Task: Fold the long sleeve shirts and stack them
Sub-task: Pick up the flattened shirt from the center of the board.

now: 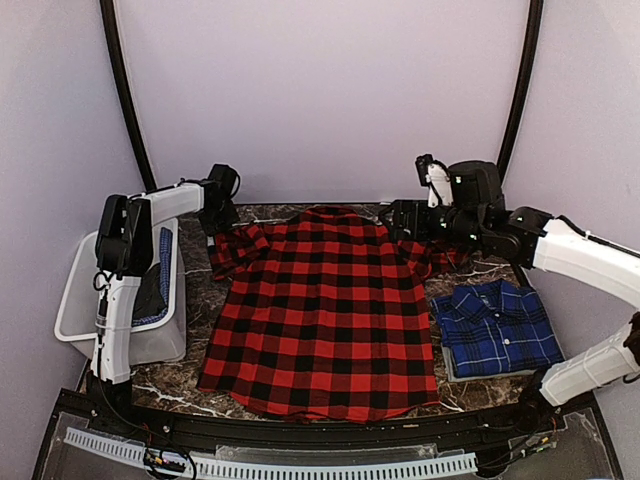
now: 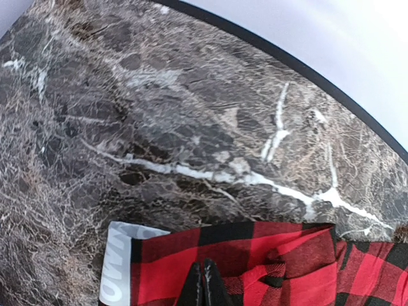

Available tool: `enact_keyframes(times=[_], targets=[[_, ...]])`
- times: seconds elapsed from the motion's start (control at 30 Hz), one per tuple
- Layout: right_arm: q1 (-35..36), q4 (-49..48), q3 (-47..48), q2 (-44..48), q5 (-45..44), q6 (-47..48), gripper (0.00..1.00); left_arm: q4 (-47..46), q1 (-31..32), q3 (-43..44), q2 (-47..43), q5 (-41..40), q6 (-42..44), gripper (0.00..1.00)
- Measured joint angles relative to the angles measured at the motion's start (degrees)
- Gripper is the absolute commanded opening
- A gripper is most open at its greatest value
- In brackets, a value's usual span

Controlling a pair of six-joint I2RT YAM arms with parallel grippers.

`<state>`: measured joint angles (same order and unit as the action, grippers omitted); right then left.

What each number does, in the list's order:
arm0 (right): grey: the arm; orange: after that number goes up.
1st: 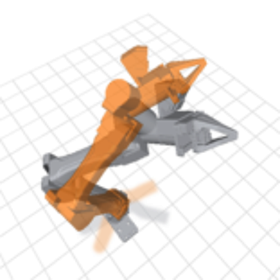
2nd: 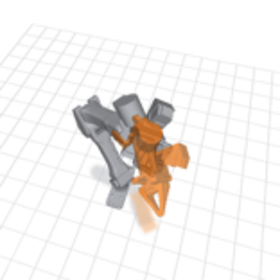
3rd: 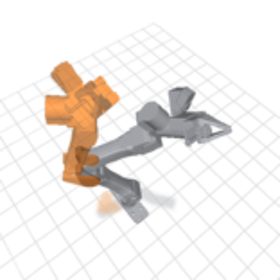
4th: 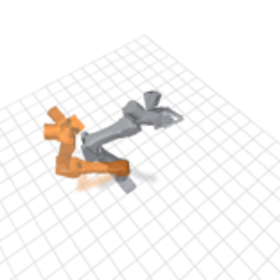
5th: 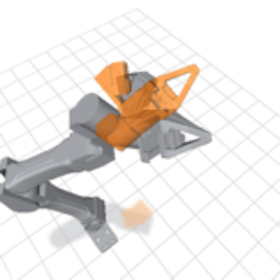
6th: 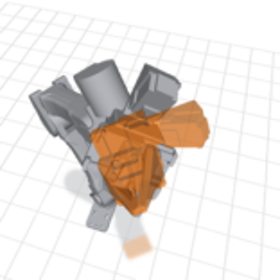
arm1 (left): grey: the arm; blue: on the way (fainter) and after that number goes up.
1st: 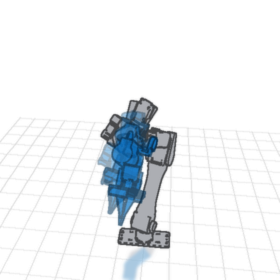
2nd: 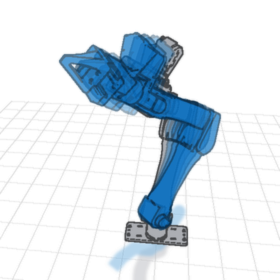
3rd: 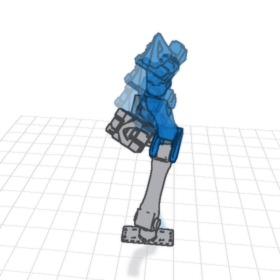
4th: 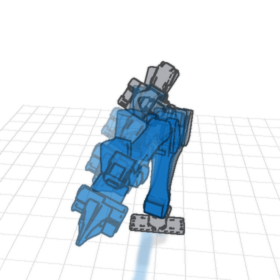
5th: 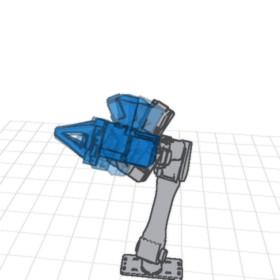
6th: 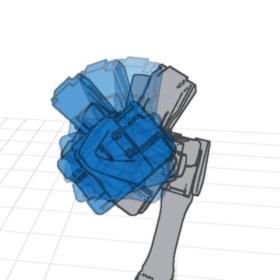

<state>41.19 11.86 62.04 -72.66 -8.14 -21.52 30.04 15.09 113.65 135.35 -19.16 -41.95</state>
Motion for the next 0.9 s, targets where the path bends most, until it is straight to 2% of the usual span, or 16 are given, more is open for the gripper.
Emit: enact_keyframes(times=[0.33, 0.7, 0.9], targets=[[0.0, -2.62, -0.02, -1.73, 1.01, 0.5, 0.96, -0.52, 4.79, 0.46, -3.34, 1.86, 6.97, 0.0], [-0.5, -6.25, -1.9, -2.27, 0.79, 1.55, 0.96, -0.48, 20.26, 2.69, -11.8, 8.41, 14.84, 0.0], [-1.16, -6.73, -4.87, -2.56, 0.28, 1.18, 0.95, 0.11, 24.85, 1.57, -11.85, 14.1, 16.22, 0.0]])
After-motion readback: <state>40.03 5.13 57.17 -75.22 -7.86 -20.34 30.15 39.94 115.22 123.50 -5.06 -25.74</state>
